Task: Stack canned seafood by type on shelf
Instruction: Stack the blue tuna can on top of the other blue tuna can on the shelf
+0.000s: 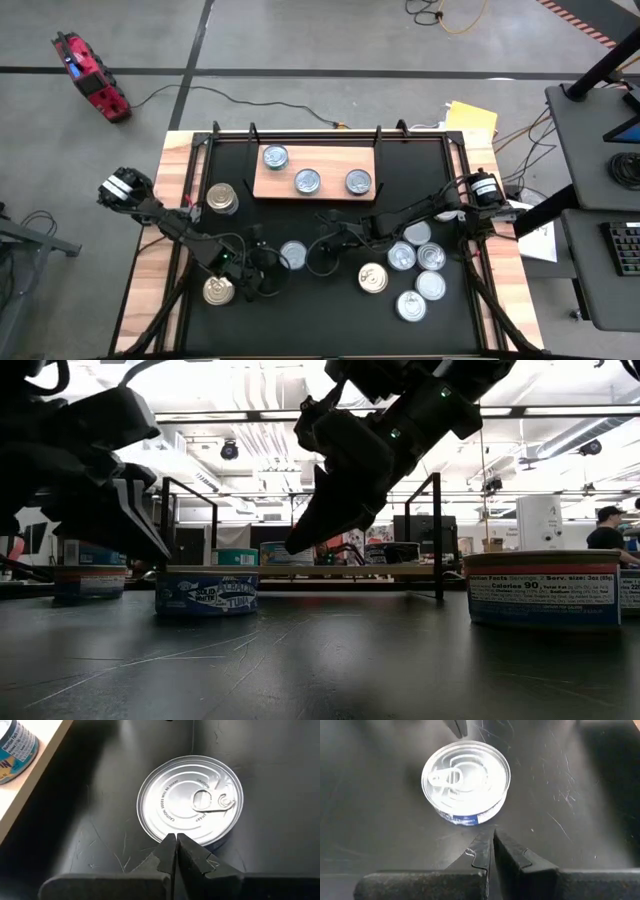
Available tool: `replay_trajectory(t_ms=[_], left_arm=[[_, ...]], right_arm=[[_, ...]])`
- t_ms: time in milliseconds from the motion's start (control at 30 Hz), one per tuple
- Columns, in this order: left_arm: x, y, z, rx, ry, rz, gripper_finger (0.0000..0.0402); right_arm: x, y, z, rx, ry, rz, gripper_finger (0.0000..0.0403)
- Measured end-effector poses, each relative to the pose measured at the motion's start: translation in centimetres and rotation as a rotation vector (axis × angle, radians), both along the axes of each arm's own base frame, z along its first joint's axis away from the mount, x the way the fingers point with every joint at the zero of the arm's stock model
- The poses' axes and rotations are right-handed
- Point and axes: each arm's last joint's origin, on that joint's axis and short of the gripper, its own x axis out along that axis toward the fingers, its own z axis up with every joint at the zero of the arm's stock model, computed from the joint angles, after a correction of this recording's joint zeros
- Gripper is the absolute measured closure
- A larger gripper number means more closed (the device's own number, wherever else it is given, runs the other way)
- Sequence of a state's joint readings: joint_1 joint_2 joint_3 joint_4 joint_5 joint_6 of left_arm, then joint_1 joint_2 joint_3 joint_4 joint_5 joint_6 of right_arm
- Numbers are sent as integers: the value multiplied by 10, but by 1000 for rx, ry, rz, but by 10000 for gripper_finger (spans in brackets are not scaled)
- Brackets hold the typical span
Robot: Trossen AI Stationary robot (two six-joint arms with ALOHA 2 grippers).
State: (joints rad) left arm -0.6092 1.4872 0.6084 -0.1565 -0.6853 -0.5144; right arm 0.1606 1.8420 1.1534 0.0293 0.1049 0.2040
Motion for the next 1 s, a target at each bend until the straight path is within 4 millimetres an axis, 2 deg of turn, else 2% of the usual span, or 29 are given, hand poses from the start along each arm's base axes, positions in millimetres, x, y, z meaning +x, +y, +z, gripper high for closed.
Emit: replay_trajectory(t_ms=[533,667,800,1000], left_arm=[[6,-6,-15,13,-28,-2,401],[7,-6,-18,18,-21,6,401],[7,-5,-20,37,-36,27,401],[7,-5,-20,19,-45,52,401]], right_arm=[[3,-2,2,24,-33,-13,390],[8,4,5,21,-107,78,390],[13,12,-5,42,-137,173,390],[14,10,-28,48,-67,147,390]])
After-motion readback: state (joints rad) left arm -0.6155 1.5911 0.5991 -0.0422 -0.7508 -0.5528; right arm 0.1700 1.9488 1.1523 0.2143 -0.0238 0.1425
